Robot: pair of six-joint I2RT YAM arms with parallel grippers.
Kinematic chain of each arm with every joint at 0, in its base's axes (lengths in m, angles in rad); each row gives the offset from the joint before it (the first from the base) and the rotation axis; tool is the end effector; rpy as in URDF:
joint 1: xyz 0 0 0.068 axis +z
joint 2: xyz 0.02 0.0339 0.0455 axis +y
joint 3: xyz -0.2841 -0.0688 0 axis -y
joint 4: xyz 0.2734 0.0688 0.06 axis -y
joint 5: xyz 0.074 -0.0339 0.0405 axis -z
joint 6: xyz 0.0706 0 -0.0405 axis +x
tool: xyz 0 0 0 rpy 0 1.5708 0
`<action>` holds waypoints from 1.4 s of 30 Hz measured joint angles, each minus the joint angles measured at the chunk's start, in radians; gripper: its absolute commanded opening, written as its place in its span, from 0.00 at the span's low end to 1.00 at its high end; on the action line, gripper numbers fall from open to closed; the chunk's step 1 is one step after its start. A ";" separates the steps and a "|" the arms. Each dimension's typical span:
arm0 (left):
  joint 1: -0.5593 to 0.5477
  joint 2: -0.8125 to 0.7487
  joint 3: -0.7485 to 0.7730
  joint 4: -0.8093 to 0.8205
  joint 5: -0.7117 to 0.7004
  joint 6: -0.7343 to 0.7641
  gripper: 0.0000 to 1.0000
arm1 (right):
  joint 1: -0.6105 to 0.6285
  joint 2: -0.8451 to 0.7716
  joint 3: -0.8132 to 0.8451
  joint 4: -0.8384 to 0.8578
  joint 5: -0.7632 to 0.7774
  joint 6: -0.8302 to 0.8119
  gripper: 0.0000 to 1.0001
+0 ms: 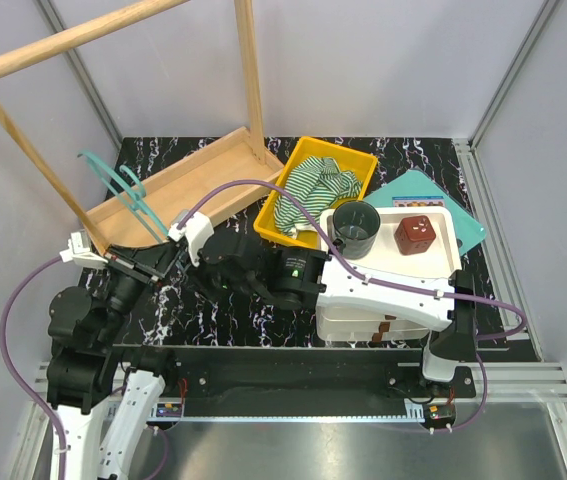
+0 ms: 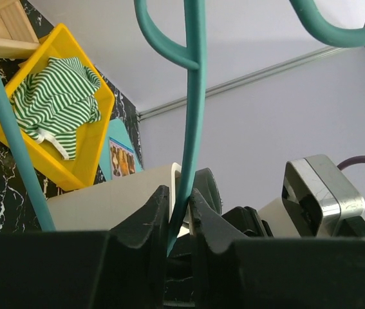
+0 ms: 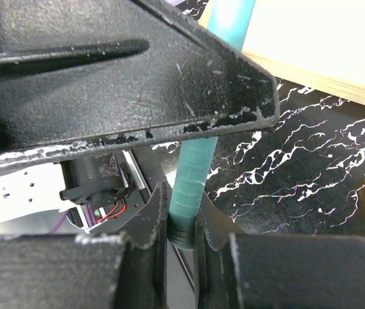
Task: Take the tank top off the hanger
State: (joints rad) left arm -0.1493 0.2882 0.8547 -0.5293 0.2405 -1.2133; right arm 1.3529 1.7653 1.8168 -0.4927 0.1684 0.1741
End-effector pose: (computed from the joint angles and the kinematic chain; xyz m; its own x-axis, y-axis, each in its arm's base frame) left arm 0.0851 -0.0298 0.3969 -0.3430 -0.8685 -0.3580 0.1674 0.3185 -0.9330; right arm 0.1142 0.4609 0.4049 -0.2520 -0.3481 -0.9030 -0.8997 0.4279 0.0861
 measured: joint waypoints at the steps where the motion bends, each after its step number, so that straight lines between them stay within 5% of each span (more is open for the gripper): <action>1: 0.000 0.002 -0.003 0.007 0.005 0.000 0.18 | 0.000 -0.003 -0.001 -0.001 0.000 0.004 0.00; 8: 0.000 0.010 -0.033 0.047 0.040 -0.013 0.18 | -0.003 -0.010 -0.005 -0.022 0.011 0.024 0.00; 11: 0.000 0.020 -0.043 0.064 0.051 -0.016 0.00 | -0.009 -0.012 -0.007 -0.029 0.015 0.040 0.00; 13: 0.000 0.024 -0.048 0.070 0.052 -0.002 0.00 | -0.012 -0.016 -0.010 -0.031 0.014 0.053 0.00; 19: 0.000 0.068 -0.051 0.095 0.082 0.018 0.00 | -0.020 -0.031 -0.022 -0.041 0.015 0.091 0.41; 20: 0.000 0.084 -0.051 0.097 0.086 0.018 0.00 | -0.021 -0.039 -0.029 -0.042 0.018 0.096 0.62; 23: 0.000 0.163 -0.052 0.108 0.115 0.000 0.00 | -0.021 -0.083 -0.047 -0.038 0.031 0.106 0.79; 32: 0.000 0.486 0.038 0.235 0.131 -0.019 0.00 | -0.020 -0.382 -0.143 -0.030 0.154 0.111 0.85; 42: 0.053 0.857 0.284 0.614 0.199 -0.109 0.00 | -0.020 -0.637 -0.253 -0.072 0.268 0.112 0.86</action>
State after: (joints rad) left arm -0.0963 1.1454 1.1389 0.0849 0.4393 -1.3228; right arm 1.3327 1.1286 1.5642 -0.5648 0.4362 0.2859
